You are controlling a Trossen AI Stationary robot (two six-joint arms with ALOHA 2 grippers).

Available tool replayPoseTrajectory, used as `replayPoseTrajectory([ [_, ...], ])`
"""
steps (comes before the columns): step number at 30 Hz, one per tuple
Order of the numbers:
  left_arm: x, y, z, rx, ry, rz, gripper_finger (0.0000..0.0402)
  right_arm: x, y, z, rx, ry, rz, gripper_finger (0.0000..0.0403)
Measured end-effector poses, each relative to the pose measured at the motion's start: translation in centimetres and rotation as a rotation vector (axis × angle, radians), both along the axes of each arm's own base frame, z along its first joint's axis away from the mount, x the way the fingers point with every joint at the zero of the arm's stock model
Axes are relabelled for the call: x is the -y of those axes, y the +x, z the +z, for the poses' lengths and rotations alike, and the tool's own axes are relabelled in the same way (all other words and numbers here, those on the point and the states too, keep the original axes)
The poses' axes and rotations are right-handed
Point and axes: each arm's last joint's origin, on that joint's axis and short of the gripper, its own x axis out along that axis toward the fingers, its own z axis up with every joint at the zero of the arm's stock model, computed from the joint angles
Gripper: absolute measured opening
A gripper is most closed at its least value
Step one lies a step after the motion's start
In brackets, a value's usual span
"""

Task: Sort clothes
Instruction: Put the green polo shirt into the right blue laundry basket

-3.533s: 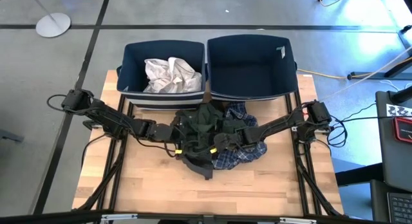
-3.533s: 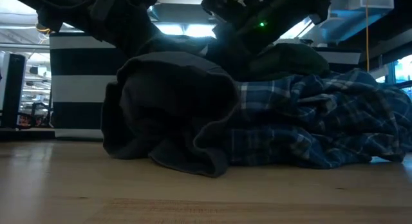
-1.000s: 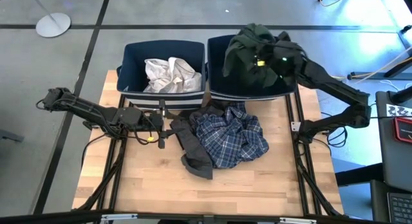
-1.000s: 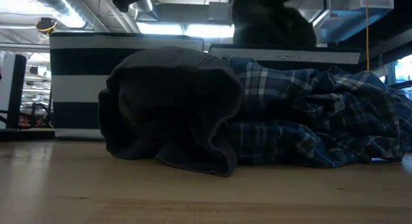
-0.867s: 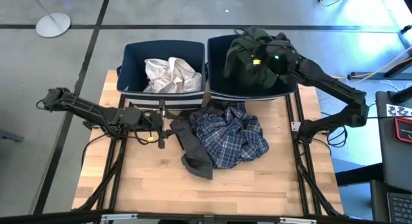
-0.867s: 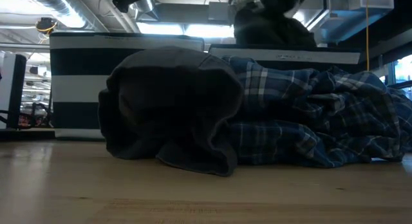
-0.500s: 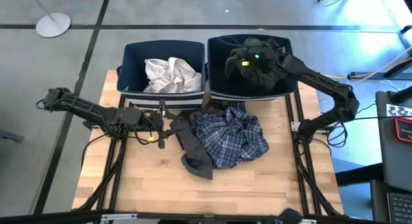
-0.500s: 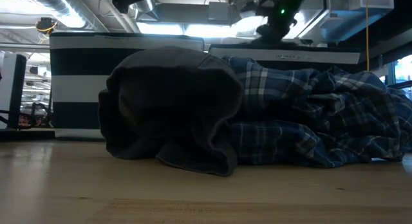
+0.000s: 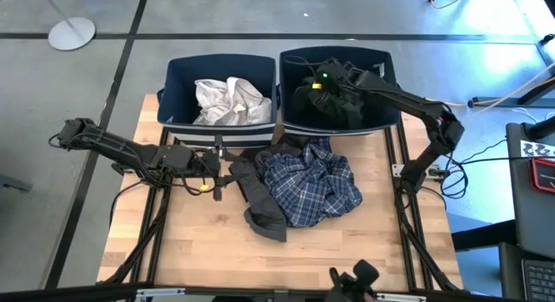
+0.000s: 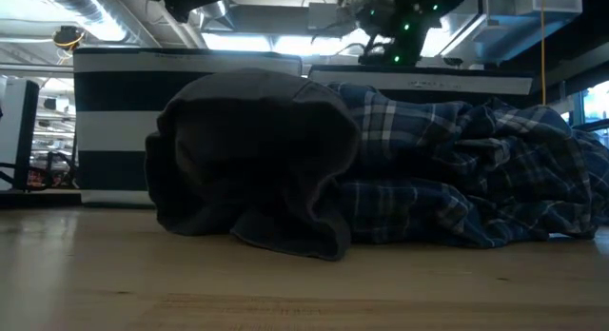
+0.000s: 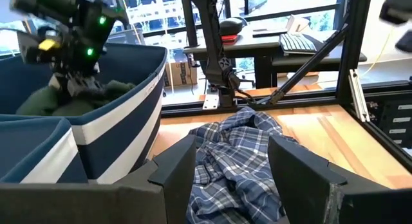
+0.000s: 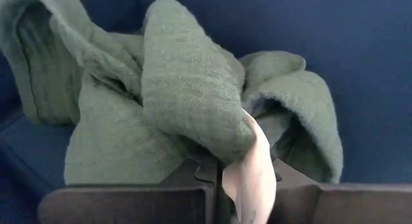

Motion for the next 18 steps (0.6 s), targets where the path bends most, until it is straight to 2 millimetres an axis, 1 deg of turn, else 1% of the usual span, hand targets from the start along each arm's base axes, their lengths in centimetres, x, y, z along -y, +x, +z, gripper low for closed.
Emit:
replayPoseTrajectory([
  [6, 0.0, 0.0, 0.0, 0.001, -0.004, 0.001, 0.0184, 0.9, 1.5, -3.0, -0.050, 0.061, -0.008, 0.0031],
  [11, 0.0, 0.0, 0.0, 0.001, -0.002, 0.000, 0.0184, 1.4, 2.5, -5.3, -0.044, 0.140, -0.013, 0.0031],
  [15, 0.0, 0.0, 0.0, 0.001, -0.001, 0.000, 0.0184, 1.7, 3.0, -6.4, -0.052, 0.167, -0.018, 0.0036],
  [18, 0.0, 0.0, 0.0, 0.001, -0.001, 0.000, 0.0184, 1.7, 3.0, -6.6, -0.040, 0.183, -0.016, 0.0064],
])
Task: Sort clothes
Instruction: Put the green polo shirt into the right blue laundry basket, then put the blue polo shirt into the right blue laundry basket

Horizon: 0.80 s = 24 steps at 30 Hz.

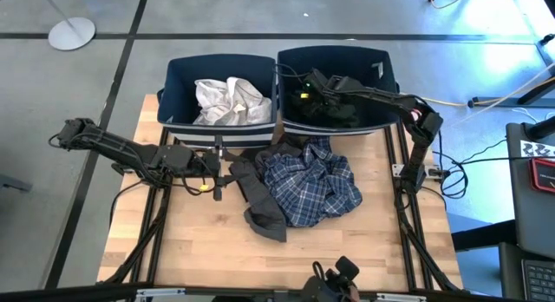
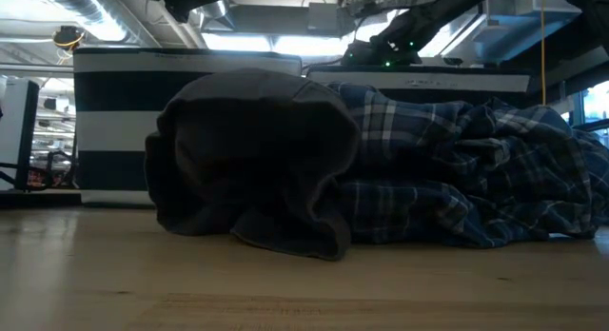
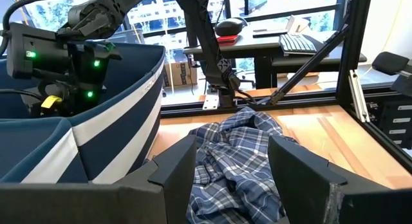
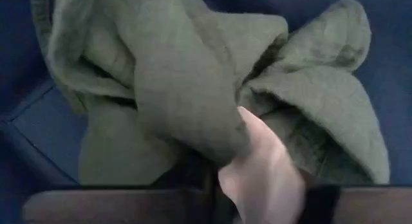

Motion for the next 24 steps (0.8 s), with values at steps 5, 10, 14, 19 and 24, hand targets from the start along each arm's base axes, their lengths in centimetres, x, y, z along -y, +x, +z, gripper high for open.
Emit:
replayPoseTrajectory([
  [5, 0.0, 0.0, 0.0, 0.000, 0.000, 0.000, 0.0184, -0.1, -0.1, 0.2, -0.005, -0.001, 0.003, 0.0142],
  [10, 0.0, 0.0, 0.0, 0.000, 0.000, 0.000, 0.0184, -0.3, -0.4, 1.2, 0.018, -0.017, 0.008, 0.0209],
  [14, 0.0, 0.0, 0.0, 0.000, 0.000, 0.000, 0.0184, -1.1, -1.2, 3.2, 0.043, -0.051, 0.008, 0.0238],
  [19, 0.0, 0.0, 0.0, 0.000, 0.000, 0.000, 0.0184, -2.5, -3.2, 6.9, 0.105, -0.109, 0.000, 0.0248],
  [24, 0.0, 0.0, 0.0, -0.001, 0.001, 0.000, 0.0184, -4.6, -5.3, 10.9, 0.227, -0.161, 0.023, 0.0248],
])
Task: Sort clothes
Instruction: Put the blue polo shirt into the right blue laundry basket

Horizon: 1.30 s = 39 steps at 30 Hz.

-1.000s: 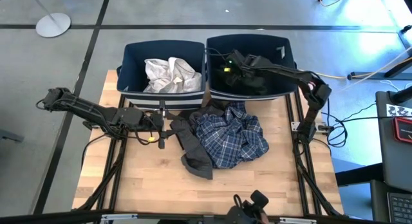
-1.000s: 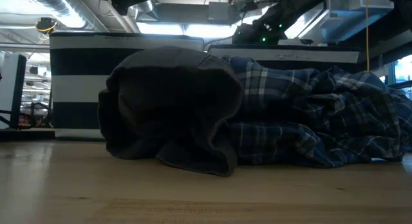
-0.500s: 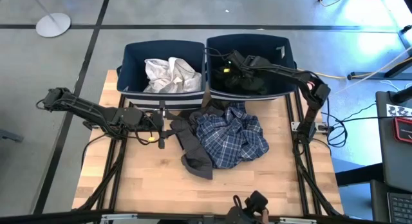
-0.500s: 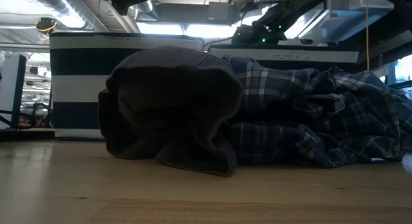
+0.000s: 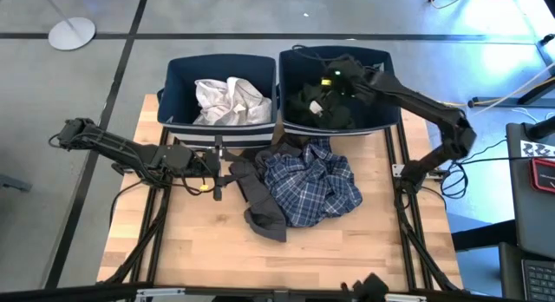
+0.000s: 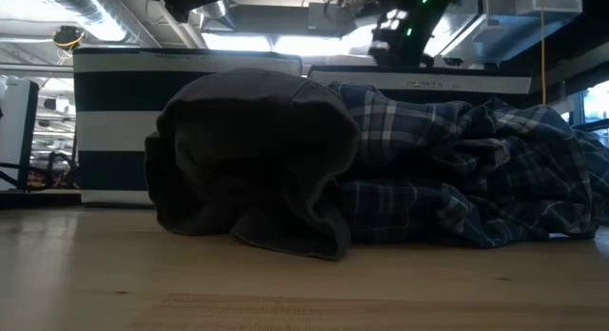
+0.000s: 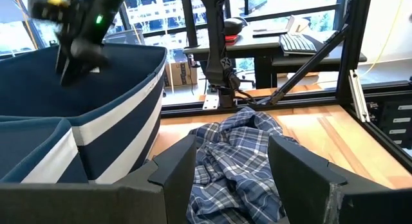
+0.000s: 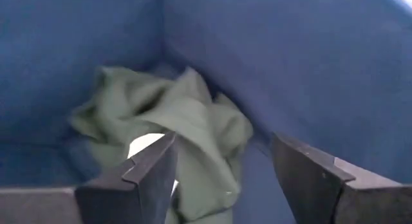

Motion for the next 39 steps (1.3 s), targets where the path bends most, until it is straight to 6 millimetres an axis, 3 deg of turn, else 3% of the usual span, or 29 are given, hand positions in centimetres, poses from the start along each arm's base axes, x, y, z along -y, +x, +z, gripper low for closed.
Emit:
replayPoseTrajectory([
  [5, 0.0, 0.0, 0.0, 0.000, 0.000, 0.000, 0.0184, -3.5, -0.6, 2.9, 0.134, -0.019, 0.136, 0.0248],
  [9, 0.0, 0.0, 0.0, 0.000, 0.000, 0.000, 0.0184, -6.4, -0.3, 4.1, 0.177, -0.033, 0.235, 0.0248],
  [19, 0.0, 0.0, 0.0, -0.001, 0.000, 0.000, 0.0184, -14.5, 2.3, 4.1, 0.205, 0.017, 0.560, 0.0248],
  [27, 0.0, 0.0, 0.0, -0.001, 0.000, 0.000, 0.0184, -20.9, 2.7, 4.6, 0.267, 0.022, 0.782, 0.0248],
  [32, 0.0, 0.0, 0.0, -0.001, 0.000, 0.000, 0.0184, -23.2, 2.6, 5.0, 0.314, 0.009, 0.846, 0.0248],
  [39, 0.0, 0.0, 0.0, 0.000, -0.003, 0.000, 0.0184, -24.4, 2.6, 5.3, 0.365, 0.051, 0.906, 0.0248],
])
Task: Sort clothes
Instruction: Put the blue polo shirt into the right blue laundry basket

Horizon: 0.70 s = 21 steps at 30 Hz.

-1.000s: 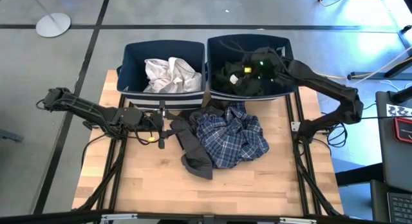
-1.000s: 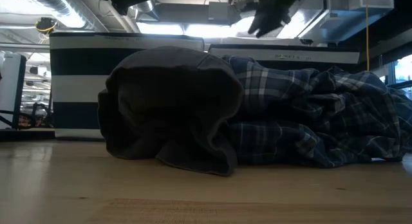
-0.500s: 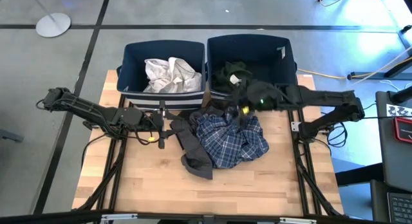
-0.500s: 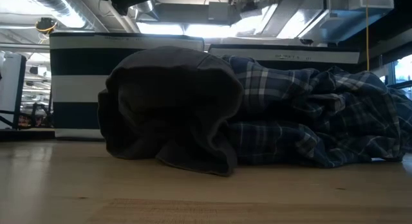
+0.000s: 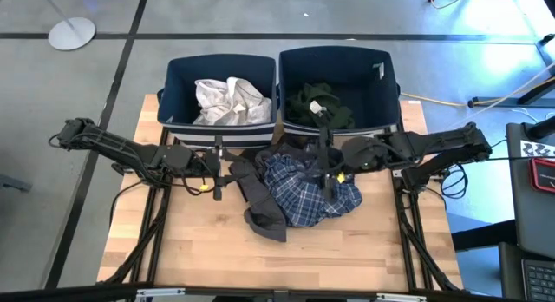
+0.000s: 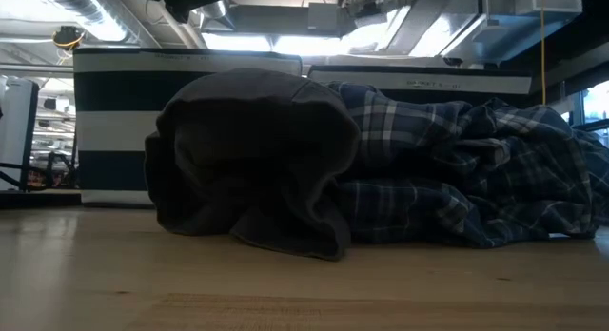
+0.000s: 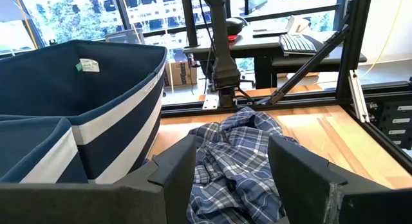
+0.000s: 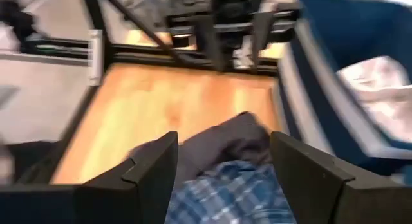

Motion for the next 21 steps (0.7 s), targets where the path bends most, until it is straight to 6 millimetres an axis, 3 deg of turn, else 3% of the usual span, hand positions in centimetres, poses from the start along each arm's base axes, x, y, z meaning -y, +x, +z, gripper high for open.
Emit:
replayPoseTrajectory([
  [8, 0.0, 0.0, 0.0, 0.000, 0.002, 0.000, 0.0184, -0.9, 1.1, -1.7, -0.090, 0.047, 0.042, 0.0248],
  [21, 0.0, 0.0, 0.0, -0.001, 0.003, 0.000, 0.0184, -1.8, 4.3, -8.5, -0.461, 0.022, 0.051, 0.0248],
])
